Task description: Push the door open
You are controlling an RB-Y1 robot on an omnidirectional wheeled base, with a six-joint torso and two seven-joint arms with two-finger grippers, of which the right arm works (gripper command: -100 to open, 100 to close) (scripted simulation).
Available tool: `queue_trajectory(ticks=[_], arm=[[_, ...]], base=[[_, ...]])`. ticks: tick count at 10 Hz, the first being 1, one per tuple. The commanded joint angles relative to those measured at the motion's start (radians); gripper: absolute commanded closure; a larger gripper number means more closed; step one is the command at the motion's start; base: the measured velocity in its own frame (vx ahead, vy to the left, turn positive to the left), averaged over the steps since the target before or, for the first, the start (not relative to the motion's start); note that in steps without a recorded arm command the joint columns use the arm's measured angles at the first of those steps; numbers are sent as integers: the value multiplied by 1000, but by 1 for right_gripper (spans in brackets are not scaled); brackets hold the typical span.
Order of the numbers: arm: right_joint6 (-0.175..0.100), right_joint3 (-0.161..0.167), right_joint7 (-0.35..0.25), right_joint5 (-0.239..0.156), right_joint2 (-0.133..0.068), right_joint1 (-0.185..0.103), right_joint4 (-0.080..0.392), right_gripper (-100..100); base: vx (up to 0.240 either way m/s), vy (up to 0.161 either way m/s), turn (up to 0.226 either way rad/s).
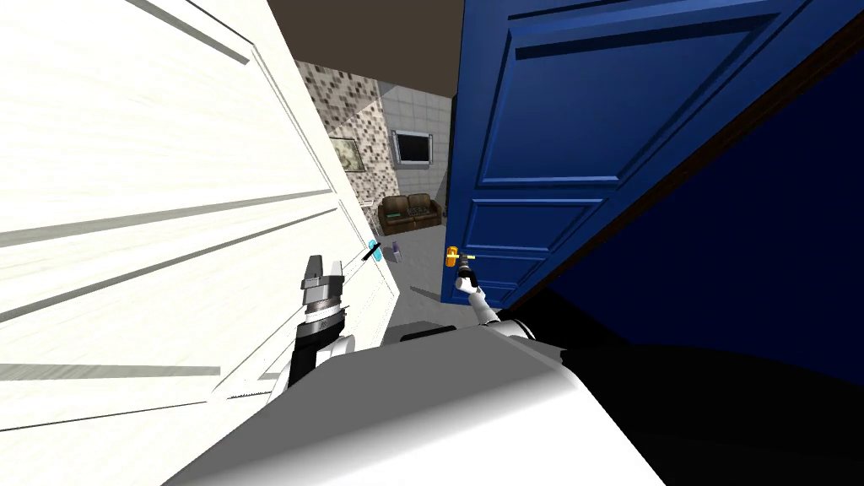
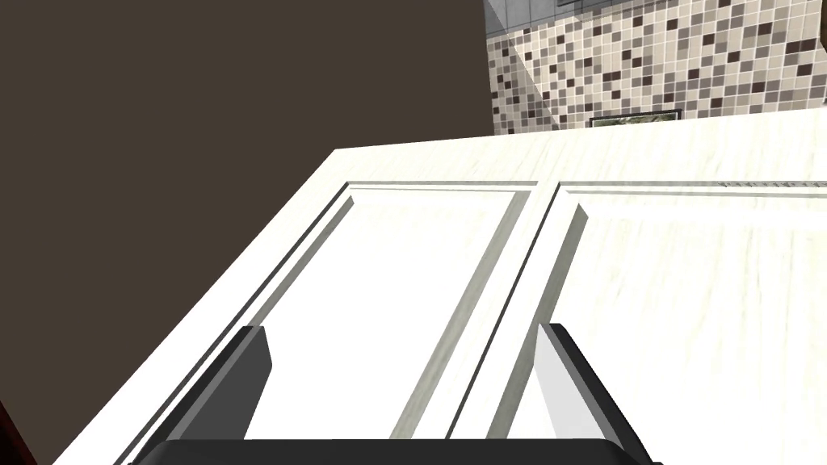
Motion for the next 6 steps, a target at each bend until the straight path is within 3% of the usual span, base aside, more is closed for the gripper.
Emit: queue_trajectory(ticks=[1,2,3,6], arm=[[-6,-15,4,-2,1,-9,6,100],[1,-12,6,-1,2,1,-3,100],[-15,-39,30,-12,-5,-8,3,100],[-36,-72,63,-26,-8,-19,13,100]], base=[[158,97,-64],[70,40,-44],[146,-7,-27],[189,0,-23]])
